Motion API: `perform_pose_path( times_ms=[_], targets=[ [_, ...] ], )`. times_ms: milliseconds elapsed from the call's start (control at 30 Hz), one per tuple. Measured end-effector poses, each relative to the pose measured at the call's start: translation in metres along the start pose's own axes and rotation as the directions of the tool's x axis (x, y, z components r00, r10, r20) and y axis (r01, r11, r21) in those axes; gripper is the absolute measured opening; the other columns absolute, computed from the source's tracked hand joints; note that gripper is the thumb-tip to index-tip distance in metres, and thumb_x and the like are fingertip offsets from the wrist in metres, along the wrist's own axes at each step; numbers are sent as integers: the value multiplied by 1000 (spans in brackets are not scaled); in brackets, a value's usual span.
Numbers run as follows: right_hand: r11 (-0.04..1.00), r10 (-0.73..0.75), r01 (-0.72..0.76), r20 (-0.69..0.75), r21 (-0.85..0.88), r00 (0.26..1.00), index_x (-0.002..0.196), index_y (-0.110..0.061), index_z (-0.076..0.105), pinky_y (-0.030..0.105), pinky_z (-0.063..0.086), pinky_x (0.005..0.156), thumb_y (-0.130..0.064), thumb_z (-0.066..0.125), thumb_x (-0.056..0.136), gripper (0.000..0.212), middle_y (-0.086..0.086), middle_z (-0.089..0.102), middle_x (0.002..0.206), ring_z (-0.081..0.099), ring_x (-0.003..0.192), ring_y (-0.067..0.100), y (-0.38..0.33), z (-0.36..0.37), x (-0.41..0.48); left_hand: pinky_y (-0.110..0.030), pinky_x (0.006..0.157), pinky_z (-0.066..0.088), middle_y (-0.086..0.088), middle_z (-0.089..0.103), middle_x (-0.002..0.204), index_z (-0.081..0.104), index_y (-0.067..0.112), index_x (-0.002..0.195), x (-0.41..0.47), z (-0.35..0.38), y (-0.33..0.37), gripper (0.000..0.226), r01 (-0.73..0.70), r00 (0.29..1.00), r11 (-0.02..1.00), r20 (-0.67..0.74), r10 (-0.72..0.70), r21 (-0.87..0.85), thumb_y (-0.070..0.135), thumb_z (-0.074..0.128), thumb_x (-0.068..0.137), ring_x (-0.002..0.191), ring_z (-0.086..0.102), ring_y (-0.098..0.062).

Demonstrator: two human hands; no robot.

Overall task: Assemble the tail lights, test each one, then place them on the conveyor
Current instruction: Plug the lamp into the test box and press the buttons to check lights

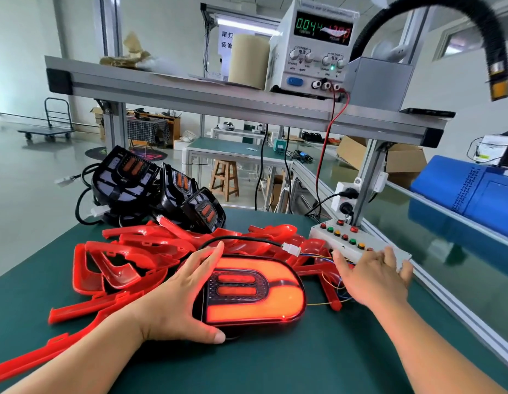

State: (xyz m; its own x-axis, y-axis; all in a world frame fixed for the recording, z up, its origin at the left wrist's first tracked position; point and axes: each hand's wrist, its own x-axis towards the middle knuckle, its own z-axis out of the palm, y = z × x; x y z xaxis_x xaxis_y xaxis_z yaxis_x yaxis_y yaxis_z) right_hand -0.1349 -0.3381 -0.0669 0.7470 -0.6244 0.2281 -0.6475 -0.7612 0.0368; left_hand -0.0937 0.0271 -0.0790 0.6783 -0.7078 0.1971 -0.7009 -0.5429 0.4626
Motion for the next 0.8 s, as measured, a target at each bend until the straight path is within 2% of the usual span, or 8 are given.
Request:
perform_pose_path(
  times_ms=[67, 167, 400, 600, 800],
  targets=[
    [998, -31, 31, 4, -47, 1000, 138, -10, 45, 50, -7, 108, -78, -5, 81, 102, 7, 45, 147, 5, 149, 17, 1, 1, 0, -20, 118, 9, 38, -22, 145, -36, 48, 136, 0, 0, 0, 140, 4, 1000, 1000, 3, -4, 3, 82, 70, 52, 143, -5, 8],
    [995, -49, 49, 8, -84, 999, 132, -12, 51, 50, -3, 107, -78, -7, 80, 102, 5, 52, 137, 11, 146, 16, 4, 0, 1, -20, 117, 10, 39, -22, 145, -36, 49, 136, 0, 0, 0, 139, 6, 1000, 1000, 5, -6, 5, 81, 71, 52, 143, -5, 8],
    [994, -42, 41, -4, -99, 999, 129, -13, 53, 50, -3, 104, -79, -12, 75, 108, 5, 54, 131, 18, 142, 16, 2, 2, 1, -20, 117, 10, 38, -21, 146, -37, 49, 135, -1, 1, 0, 140, 11, 1000, 1000, 1, -11, 5, 79, 72, 52, 144, -1, 5],
    [995, -38, 36, -15, -91, 999, 131, -14, 52, 50, -4, 104, -79, -13, 74, 108, 5, 51, 136, 18, 142, 17, 1, 3, 0, -20, 117, 11, 40, -22, 143, -37, 50, 135, -1, 0, 1, 140, 13, 1000, 1000, 8, -12, -6, 80, 72, 52, 144, -1, 5],
    [997, -36, 36, 5, -70, 999, 129, -13, 52, 51, 1, 106, -78, -7, 80, 101, 7, 52, 134, 18, 141, 19, 0, 0, -2, -17, 115, 10, 36, -20, 147, -35, 51, 136, -1, 1, 2, 139, 21, 1000, 1000, 6, -21, -21, 73, 76, 55, 144, 1, 4]
  ],
)
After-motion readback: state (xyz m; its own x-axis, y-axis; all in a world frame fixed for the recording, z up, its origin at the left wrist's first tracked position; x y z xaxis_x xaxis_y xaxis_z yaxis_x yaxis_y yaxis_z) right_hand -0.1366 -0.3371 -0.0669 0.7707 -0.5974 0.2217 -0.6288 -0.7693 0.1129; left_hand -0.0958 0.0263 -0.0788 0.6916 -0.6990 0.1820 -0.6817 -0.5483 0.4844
